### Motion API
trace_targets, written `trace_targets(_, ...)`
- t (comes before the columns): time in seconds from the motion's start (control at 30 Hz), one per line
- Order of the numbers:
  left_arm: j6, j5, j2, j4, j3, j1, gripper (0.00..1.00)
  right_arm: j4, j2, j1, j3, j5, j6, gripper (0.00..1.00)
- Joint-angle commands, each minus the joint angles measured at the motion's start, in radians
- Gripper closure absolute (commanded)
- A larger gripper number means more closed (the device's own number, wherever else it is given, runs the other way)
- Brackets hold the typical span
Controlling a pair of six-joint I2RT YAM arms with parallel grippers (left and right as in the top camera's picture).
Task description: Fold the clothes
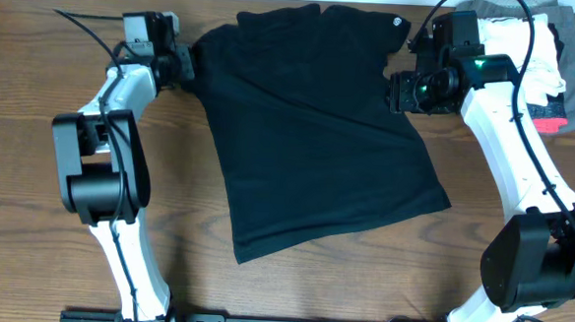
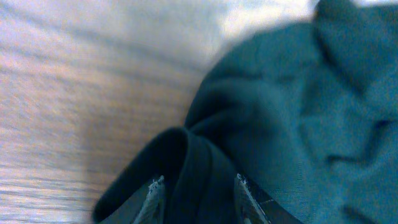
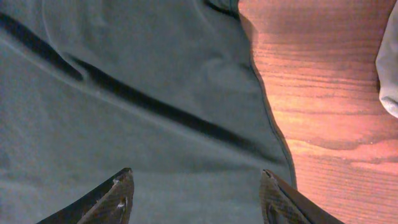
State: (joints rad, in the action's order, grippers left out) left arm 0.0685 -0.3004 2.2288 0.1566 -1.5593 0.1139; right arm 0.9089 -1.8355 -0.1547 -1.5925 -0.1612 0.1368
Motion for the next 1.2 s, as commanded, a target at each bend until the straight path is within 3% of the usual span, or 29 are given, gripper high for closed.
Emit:
trace_targets(0.0, -0.024, 0.007, 0.043, 0.008, -0.016, 0.003, 0.68, 0.006, 0.001, -0.006, -0.006, 0.007, -0.04, 0.37)
trace_targets(0.17, -0.023, 0.048, 0.043, 0.011, -0.016, 0.005, 0.94, 0.008, 0.001, -0.006, -0.005, 0.007, -0.041, 0.37)
trace_targets(0.33, -0.01, 0.072, 0.018, 0.065, -0.016, 0.038, 0.94, 0.006, 0.001, -0.006, -0.005, 0.007, -0.041, 0.35)
trace_targets(0.63, 0.137, 0.137, -0.071, 0.303, -0.016, 0.179, 0.94, -0.027, 0.001, -0.017, 0.005, 0.007, -0.041, 0.32)
trace_targets(0.8, 0.137, 0.137, -0.096, 0.394, -0.016, 0.263, 0.94, -0.037, 0.001, -0.041, 0.027, 0.007, -0.037, 0.32)
trace_targets(1.07, 0.138, 0.137, -0.097, 0.51, -0.016, 0.354, 0.94, -0.043, 0.001, -0.082, 0.135, -0.001, 0.022, 0.36)
trace_targets(1.17, 0.223, 0.177, -0.098, 0.555, -0.016, 0.389, 0.94, -0.058, 0.001, -0.102, 0.198, -0.005, 0.035, 0.37)
